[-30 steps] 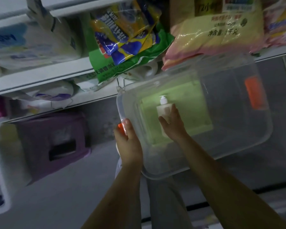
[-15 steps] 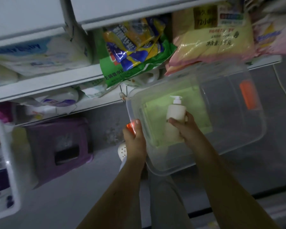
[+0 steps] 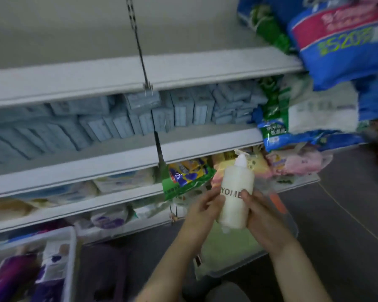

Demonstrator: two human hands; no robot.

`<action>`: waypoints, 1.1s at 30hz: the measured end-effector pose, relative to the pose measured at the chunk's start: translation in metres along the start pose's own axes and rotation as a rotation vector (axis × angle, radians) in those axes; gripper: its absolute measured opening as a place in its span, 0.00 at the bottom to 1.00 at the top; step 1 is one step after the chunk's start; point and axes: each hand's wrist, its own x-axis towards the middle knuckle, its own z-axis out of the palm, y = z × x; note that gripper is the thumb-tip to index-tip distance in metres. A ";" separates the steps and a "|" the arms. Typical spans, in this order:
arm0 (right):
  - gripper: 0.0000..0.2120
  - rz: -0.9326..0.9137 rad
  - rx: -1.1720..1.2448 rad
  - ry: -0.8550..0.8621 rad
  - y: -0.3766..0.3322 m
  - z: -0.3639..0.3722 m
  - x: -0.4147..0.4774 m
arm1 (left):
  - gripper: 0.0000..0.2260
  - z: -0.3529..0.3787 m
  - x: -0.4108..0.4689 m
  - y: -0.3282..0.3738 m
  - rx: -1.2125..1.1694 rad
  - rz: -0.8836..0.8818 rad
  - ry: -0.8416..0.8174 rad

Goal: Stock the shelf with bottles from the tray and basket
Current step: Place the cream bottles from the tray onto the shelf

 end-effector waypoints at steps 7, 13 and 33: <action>0.23 -0.160 0.056 -0.018 -0.069 0.018 -0.017 | 0.16 0.038 -0.024 0.064 0.016 0.223 0.108; 0.21 -0.094 0.068 -0.223 -0.107 0.003 -0.048 | 0.15 0.078 -0.053 0.079 0.065 0.371 0.239; 0.23 0.014 0.006 -0.462 -0.040 0.151 -0.152 | 0.13 -0.078 -0.243 0.064 -0.103 0.450 0.657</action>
